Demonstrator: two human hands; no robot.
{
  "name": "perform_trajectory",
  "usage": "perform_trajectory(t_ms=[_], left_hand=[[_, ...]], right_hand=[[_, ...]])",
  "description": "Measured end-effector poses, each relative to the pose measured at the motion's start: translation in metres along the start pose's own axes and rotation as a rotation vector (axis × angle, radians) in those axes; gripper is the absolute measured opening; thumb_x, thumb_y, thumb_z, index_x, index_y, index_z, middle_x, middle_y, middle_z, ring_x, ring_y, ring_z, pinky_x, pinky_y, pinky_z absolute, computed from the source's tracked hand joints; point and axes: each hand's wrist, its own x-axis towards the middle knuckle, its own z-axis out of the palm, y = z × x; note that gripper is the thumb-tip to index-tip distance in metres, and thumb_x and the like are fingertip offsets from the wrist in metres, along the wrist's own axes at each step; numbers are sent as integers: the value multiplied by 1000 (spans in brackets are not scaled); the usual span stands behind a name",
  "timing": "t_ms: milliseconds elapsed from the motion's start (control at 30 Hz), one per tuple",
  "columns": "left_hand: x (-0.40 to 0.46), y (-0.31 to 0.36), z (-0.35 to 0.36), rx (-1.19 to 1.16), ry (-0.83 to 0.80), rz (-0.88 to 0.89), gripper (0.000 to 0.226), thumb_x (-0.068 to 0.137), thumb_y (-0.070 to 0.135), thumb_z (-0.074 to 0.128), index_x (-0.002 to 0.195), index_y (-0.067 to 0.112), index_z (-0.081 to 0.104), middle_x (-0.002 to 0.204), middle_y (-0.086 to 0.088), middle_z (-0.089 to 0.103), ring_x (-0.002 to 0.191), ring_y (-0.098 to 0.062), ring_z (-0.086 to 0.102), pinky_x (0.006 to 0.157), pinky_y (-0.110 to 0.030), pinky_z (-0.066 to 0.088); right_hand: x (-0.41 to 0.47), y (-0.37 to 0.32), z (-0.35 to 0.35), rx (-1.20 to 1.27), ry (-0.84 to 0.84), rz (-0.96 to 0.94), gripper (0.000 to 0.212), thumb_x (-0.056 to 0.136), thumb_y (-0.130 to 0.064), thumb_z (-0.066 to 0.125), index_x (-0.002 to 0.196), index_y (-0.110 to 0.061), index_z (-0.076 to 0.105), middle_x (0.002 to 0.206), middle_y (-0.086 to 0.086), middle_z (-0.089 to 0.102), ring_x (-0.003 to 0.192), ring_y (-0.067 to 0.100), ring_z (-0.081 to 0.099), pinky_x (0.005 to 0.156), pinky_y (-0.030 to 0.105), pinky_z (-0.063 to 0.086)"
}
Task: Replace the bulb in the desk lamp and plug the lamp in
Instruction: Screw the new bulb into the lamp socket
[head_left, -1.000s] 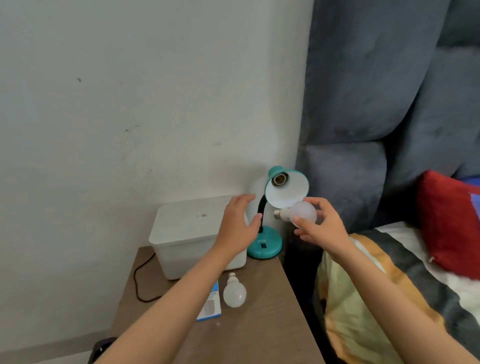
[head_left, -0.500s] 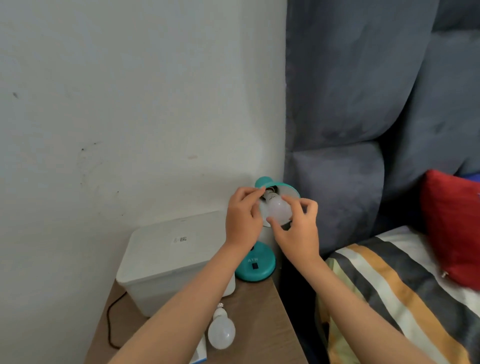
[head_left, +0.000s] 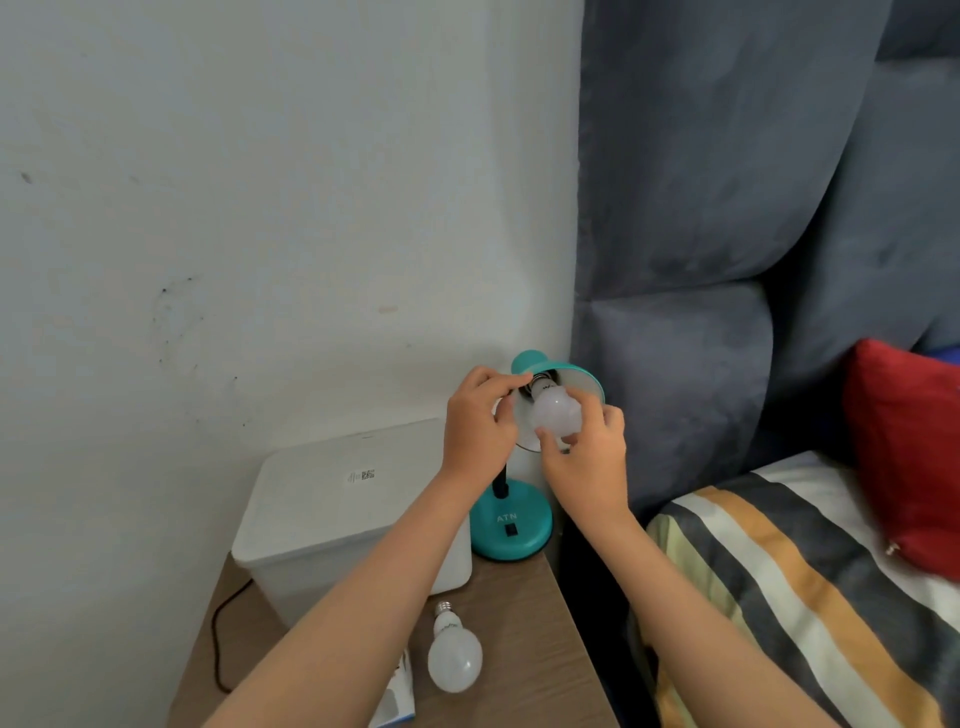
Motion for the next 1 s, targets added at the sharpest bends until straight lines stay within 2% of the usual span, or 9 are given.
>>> perform_trajectory(t_ms=[133,200,267,300,400,467,633,833,1000], left_hand=[[1,0,-1,-33,-17,-14,37,82,-8,56,104,17,71,86,1,57,82,-16,61,77,-13,46],[0,1,-2,-44,-23,-20,36,82,-8,56,103,16,71,86,2,57,82,-13,60,78,-9,46],[1,1,-3,-47,-27,-27,35,83,-7,56,104,16,71,87,4,57,83,-11,60,79,-7,45],[1,1,-4,-48,-27,-29,35,83,-7,56,103,17,71,86,5,56,83,-10,60,79,-6,45],[3,1,-4,-55,-34,-42,36,82,-8,56,103,17,71,84,13,54,83,-7,59,81,-4,43],[2,1,-3,-60,-38,-46,36,82,-8,55,102,18,71,85,11,54,83,-5,59,80,-3,42],[1,0,-3,-54,-30,-39,36,82,-8,56,104,18,71,85,10,54,83,0,57,80,-3,43],[0,1,-2,-60,-25,-43,35,82,-8,56,103,16,71,83,16,51,82,2,57,79,-2,42],[0,0,-2,-59,-20,-44,36,82,-9,55,103,16,71,87,6,56,82,2,57,80,-3,42]], right_hand=[[5,-1,0,84,61,235,47,84,-39,66,112,-4,53,92,7,62,81,22,62,52,7,34],[2,-5,1,80,75,173,53,82,-36,69,119,-4,50,109,11,57,89,20,56,62,6,38],[0,-7,3,91,53,92,62,79,-27,73,131,-11,43,115,8,45,93,17,50,73,14,44],[-2,-8,4,99,41,70,61,78,-24,74,131,-15,43,114,8,44,92,16,50,73,15,46],[-2,-8,2,107,61,90,46,83,-26,70,123,-16,49,108,13,55,77,19,61,62,-2,39],[-2,-7,1,138,74,137,40,86,-28,66,119,-11,51,102,16,63,65,8,59,56,-5,36],[-5,-6,5,157,56,59,52,79,-22,74,124,-15,49,113,6,47,85,20,60,63,-2,42],[-2,-6,1,210,104,174,39,86,-27,66,115,-8,50,87,5,60,72,19,65,54,-3,37],[-6,-7,6,174,95,103,51,80,-21,71,125,-12,47,117,11,51,77,25,64,63,-5,38]])
